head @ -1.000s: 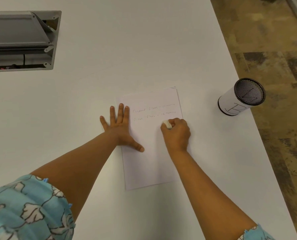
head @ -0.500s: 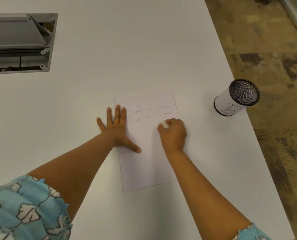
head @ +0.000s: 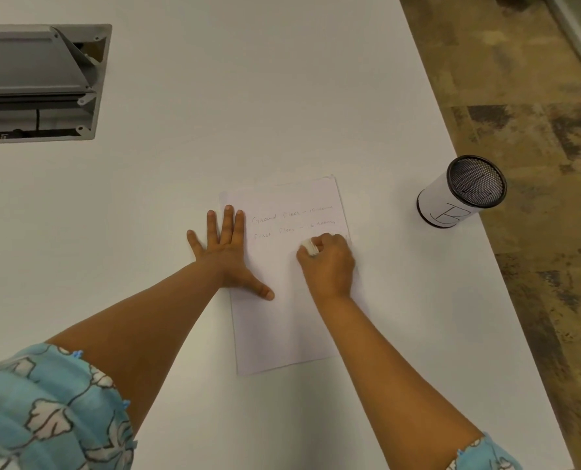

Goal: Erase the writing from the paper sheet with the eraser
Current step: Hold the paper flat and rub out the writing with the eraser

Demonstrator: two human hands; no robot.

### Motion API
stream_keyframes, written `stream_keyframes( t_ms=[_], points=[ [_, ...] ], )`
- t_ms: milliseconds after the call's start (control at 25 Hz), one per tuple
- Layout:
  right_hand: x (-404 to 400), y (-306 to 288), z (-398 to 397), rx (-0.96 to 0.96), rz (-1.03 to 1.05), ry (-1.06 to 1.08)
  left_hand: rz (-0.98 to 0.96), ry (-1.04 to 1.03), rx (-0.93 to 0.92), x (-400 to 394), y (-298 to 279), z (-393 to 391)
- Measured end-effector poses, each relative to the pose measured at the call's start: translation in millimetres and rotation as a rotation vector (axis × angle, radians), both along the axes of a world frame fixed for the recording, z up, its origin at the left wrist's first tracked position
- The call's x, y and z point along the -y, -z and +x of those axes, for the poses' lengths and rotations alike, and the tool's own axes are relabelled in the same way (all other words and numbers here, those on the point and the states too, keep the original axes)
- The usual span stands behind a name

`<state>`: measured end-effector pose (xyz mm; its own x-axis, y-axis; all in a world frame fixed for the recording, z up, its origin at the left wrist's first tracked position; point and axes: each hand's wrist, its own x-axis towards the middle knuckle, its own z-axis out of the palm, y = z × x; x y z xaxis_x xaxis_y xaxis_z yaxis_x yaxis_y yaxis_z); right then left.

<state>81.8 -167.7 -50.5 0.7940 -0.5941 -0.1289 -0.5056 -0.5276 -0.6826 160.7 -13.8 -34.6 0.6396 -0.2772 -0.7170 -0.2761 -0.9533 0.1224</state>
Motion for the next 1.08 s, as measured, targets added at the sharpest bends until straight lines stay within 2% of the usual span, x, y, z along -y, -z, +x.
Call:
stream_keyframes(
  t_ms=[200, 280, 400, 560, 720, 1080],
  points=[
    [44, 0, -1, -0.008, 0.033, 0.229, -0.007, 0.004, -0.002, 0, 1, 1],
    [29, -2, 2, 0.005, 0.029, 0.190, -0.004, 0.005, -0.001, 0, 1, 1],
    [5, -2, 1, 0.003, 0.004, -0.005, 0.008, 0.007, 0.004, 0, 1, 0],
    [39, 2, 2, -0.008, 0.033, 0.174, 0.002, 0.004, 0.004, 0, 1, 2],
    [34, 1, 3, -0.014, 0.063, 0.251, 0.001, 0.013, 0.005, 1, 3, 1],
    [-52, 1, 12, 0.042, 0.009, -0.134, 0.015, 0.011, 0.056, 1, 8, 0]
  ],
)
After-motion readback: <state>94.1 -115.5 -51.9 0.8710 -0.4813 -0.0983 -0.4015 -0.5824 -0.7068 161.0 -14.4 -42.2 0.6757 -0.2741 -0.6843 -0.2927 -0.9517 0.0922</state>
